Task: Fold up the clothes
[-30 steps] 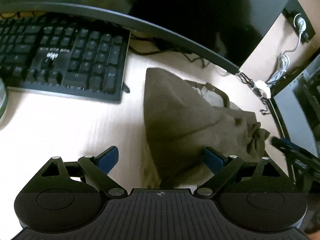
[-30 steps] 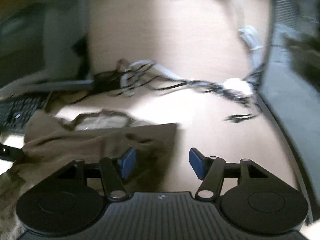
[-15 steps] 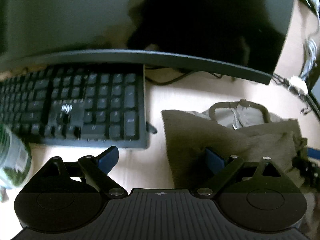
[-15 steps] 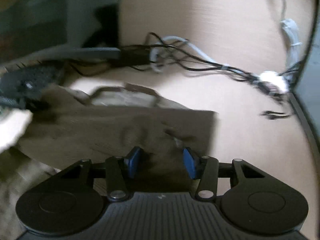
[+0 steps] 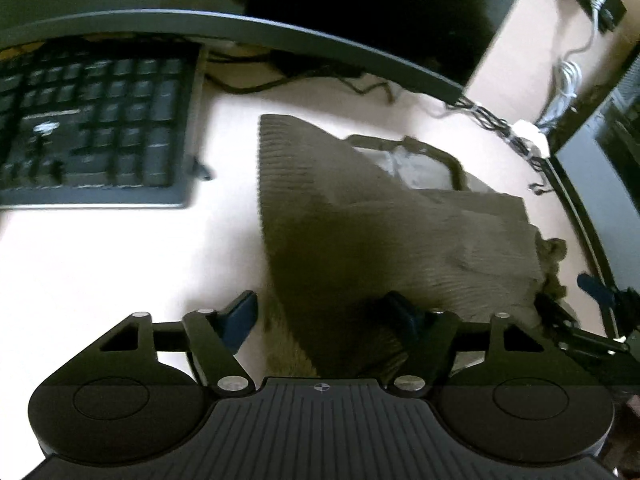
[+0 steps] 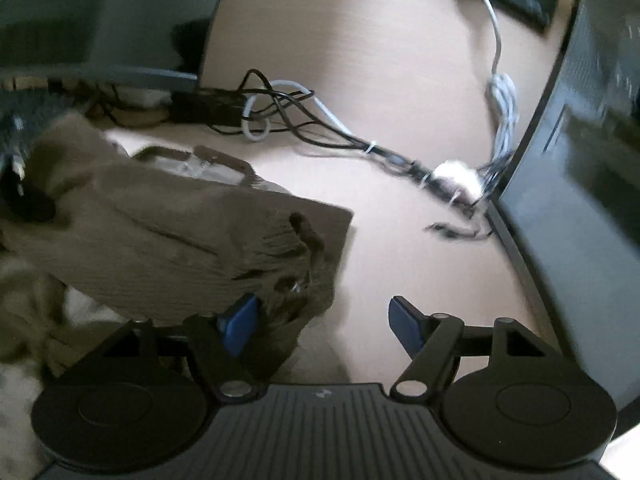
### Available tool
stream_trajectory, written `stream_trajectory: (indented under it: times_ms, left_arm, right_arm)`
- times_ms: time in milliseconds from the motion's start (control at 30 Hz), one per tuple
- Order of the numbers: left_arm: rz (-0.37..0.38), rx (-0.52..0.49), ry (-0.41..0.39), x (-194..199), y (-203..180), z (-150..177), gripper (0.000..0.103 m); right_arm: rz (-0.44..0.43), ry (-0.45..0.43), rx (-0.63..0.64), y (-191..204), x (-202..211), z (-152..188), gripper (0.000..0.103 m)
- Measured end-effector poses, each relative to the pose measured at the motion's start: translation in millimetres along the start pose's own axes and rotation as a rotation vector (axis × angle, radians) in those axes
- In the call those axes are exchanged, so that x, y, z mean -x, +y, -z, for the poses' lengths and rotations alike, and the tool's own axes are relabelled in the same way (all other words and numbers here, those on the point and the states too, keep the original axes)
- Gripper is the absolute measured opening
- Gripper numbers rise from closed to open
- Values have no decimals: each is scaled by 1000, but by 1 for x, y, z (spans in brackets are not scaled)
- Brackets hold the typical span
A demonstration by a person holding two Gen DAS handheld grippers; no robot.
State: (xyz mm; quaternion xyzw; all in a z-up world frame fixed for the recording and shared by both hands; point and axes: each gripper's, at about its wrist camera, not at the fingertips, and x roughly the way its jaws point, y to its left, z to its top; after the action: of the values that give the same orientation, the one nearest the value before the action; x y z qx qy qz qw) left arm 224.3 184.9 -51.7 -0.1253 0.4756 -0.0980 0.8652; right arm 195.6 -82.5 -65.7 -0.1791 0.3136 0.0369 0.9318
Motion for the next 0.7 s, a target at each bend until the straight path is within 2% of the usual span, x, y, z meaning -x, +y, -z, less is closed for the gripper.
stream_trajectory:
  times_ms: [67,133,300,367,500,533,600,700]
  left_arm:
    - [28,-11,0,-5,-10,-2,69]
    - [9,-50,-20,-10,-23,-4,69]
    - [-71,-89,-60,-9,-32,-12,72]
    - [-93,-91,-65,-10,-31,-18,74]
    - [-129,-101,-79,-12,-30,-27,78]
    - [-141,-104,-82,-14,-31,-30,78]
    - [-161,-111,-87,-17,-31,-33,80]
    - [-188,-118,-89,-23,-32,-37,84]
  right_arm:
    - [58,-4,52,-3,-5,0,71]
    - [84,13,46,-14,-9,-5,71]
    - [-125,-32,-133,-54,13,-29,71]
    - [-147,-49,-160,-58,12,-37,71]
    - [-163,-8,-148,-49,-15,-42,69]
    - [-164,9,-135,-43,-24,-42,67]
    - [-165,43,-111,-32,-42,-40,55]
    - [-165,51,-63,-16,-63,-41,55]
